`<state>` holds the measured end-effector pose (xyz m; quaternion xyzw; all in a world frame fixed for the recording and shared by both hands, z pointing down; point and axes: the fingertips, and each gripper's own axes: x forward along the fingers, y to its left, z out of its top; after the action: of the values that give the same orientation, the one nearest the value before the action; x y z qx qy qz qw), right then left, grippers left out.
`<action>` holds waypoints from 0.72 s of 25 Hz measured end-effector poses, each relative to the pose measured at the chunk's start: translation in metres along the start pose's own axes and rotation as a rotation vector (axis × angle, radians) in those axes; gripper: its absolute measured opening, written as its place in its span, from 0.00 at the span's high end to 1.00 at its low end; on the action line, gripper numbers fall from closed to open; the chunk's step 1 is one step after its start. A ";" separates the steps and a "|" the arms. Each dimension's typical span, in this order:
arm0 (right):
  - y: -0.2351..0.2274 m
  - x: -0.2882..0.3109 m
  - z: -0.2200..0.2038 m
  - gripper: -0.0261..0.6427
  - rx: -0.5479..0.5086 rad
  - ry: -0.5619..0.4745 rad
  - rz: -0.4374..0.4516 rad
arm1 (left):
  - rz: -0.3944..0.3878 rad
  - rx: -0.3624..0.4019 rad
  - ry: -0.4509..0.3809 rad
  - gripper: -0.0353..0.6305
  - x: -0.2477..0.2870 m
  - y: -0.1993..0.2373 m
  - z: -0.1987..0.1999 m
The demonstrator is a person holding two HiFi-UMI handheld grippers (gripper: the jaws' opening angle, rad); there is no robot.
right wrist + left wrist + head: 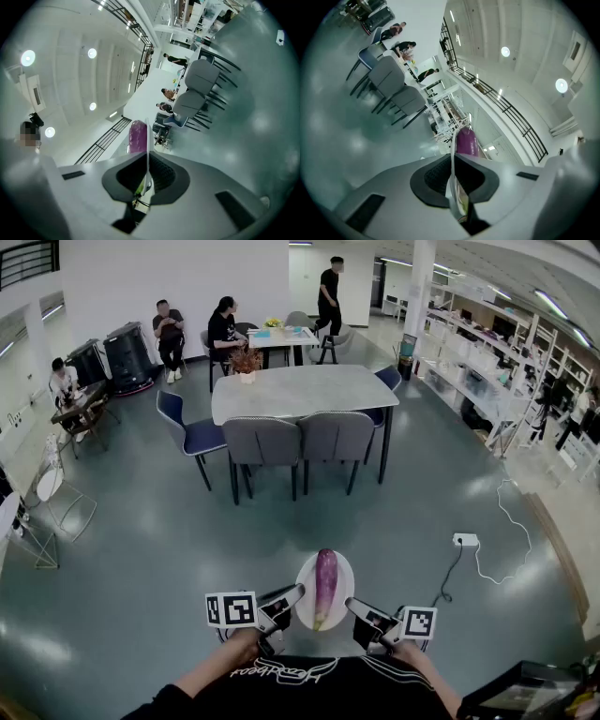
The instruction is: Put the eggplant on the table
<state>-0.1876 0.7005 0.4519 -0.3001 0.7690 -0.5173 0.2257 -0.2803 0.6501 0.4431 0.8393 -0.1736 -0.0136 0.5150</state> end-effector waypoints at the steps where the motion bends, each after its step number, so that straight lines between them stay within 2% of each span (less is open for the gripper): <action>1: 0.001 0.000 0.000 0.93 0.006 -0.002 0.000 | 0.000 -0.002 0.002 0.90 0.000 0.000 0.000; 18: -0.005 -0.004 -0.009 0.93 0.006 -0.016 -0.009 | 0.002 -0.021 0.018 0.91 -0.002 0.008 -0.011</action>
<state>-0.1896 0.7079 0.4600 -0.3071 0.7642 -0.5182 0.2305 -0.2817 0.6572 0.4549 0.8336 -0.1696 -0.0071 0.5256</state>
